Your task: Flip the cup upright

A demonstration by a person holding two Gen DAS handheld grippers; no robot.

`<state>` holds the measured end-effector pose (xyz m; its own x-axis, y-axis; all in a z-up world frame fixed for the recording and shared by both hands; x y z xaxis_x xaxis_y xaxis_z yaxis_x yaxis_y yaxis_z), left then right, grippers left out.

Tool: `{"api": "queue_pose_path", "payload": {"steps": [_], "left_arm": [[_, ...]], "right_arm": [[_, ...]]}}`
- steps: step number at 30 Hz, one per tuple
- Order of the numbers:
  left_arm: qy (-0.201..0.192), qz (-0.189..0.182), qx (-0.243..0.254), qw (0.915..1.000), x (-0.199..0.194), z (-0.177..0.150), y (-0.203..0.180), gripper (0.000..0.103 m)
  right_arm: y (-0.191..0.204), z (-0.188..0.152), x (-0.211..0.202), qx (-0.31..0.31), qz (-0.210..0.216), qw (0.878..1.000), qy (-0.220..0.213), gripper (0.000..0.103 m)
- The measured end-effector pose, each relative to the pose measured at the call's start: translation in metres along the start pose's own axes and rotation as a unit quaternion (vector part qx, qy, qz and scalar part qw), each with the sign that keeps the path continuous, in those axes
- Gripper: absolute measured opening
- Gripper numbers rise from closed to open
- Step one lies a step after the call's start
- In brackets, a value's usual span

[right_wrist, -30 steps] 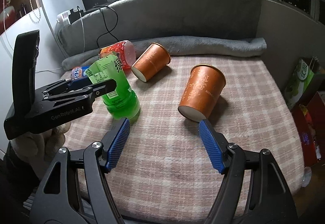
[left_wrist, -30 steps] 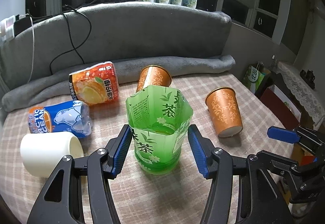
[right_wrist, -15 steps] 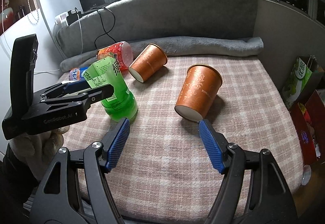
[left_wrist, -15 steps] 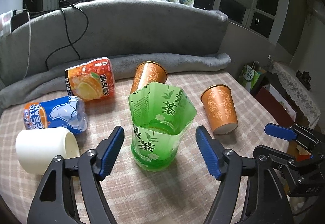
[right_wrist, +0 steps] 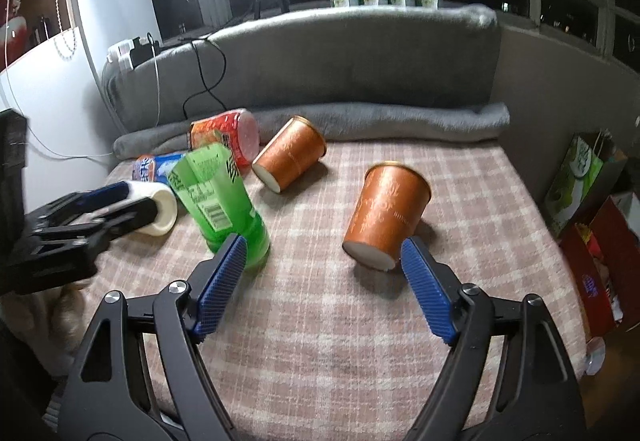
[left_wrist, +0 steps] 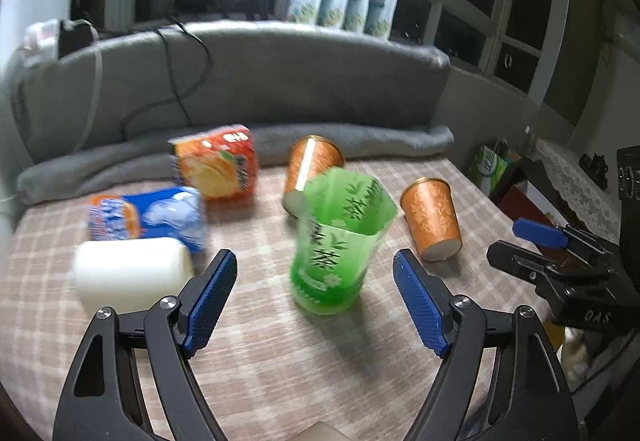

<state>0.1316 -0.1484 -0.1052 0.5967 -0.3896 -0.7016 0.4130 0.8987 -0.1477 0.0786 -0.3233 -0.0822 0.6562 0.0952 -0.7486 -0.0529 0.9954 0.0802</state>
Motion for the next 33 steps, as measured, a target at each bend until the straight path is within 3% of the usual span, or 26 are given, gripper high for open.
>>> {"api": "queue_pose_path", "payload": {"steps": [9,11,22,33], "left_arm": [[-0.093,0.081,-0.001,0.9924,-0.061,0.010,0.021,0.081],[-0.106,0.097,-0.003,0.9896,-0.071,0.011,0.026,0.081],[-0.172,0.163,-0.046,0.9706,-0.115,0.006,0.053,0.088],[-0.182,0.162,-0.051,0.9684,-0.123,0.006,0.056,0.092]], "right_arm": [[0.003,0.017,-0.013,-0.005,-0.029,0.999,-0.043,0.084],[0.003,0.021,-0.017,-0.005,-0.036,0.998,-0.057,0.093],[0.004,0.039,-0.049,-0.002,-0.085,0.986,-0.143,0.103],[0.004,0.046,-0.055,0.002,-0.093,0.983,-0.158,0.103]]}}
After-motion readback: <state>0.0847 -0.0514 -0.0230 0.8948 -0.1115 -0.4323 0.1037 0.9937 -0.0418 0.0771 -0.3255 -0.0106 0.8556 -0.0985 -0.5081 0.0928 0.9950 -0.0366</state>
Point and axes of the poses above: each gripper's, at about its wrist camera, not at the fingertips, and x roughly the way its jaws point, y to its left, z to its top, the point moved 8 cm from there along x, roughly the way its jaws point, and after that the axes turned 7 degrees about y, right-handed, at the moved point
